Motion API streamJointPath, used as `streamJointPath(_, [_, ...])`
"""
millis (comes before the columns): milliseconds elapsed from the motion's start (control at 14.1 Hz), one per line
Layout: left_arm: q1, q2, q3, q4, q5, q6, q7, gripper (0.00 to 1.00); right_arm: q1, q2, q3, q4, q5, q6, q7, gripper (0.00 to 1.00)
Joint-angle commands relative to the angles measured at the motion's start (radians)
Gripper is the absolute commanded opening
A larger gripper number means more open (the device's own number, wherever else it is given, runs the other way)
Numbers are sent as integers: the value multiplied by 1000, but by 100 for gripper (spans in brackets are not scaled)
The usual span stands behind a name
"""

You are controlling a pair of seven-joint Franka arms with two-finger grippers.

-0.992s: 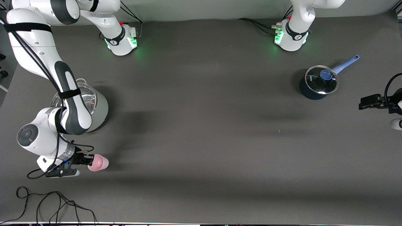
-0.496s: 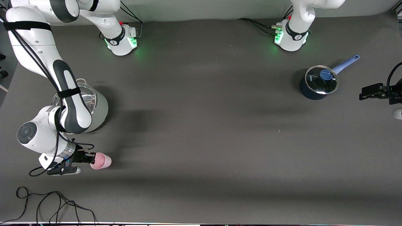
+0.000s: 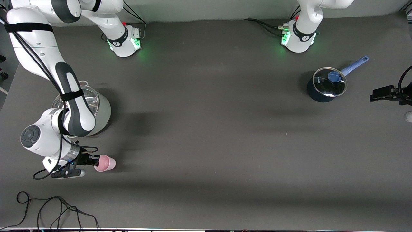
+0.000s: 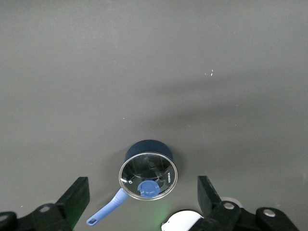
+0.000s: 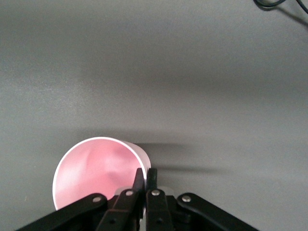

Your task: Transfer pink cup from left to right arm

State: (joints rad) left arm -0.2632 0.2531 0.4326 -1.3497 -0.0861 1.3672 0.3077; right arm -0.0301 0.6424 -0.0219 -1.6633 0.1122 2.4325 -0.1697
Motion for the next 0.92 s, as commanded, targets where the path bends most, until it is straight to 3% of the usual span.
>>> streamJointPath(0, [146,-81,-206,-43,90,27,-18,100,1,-20,-3,-21,18,7,-24,0])
streamJointPath(142, [217,-109,-297,-84,108,55,-22,100,1,-20,-4,-19,17,7,-28,0])
streamJointPath(213, [260,-133,-339,-121,108,84,-22,100,1,-18,-4,-18,8,7,-30,32])
streamJointPath(283, [306,-153,-383,-156,108,111,-22,100,-4,-18,-4,-18,6,7,-30,52])
streamJointPath(354, [349,-169,-421,-186,108,137,-22,100,-2,-18,-4,-18,6,7,-30,92])
streamJointPath(425, [383,-182,-455,-212,108,162,-21,100,-1,-20,-4,-18,6,7,-28,100])
streamJointPath(638, [485,-248,-558,-322,106,255,-21,100,-1,-33,-4,-16,6,4,-25,100])
streamJointPath(850, [581,-308,-650,-422,98,323,-16,100,1,-82,-6,17,6,-106,-21,100])
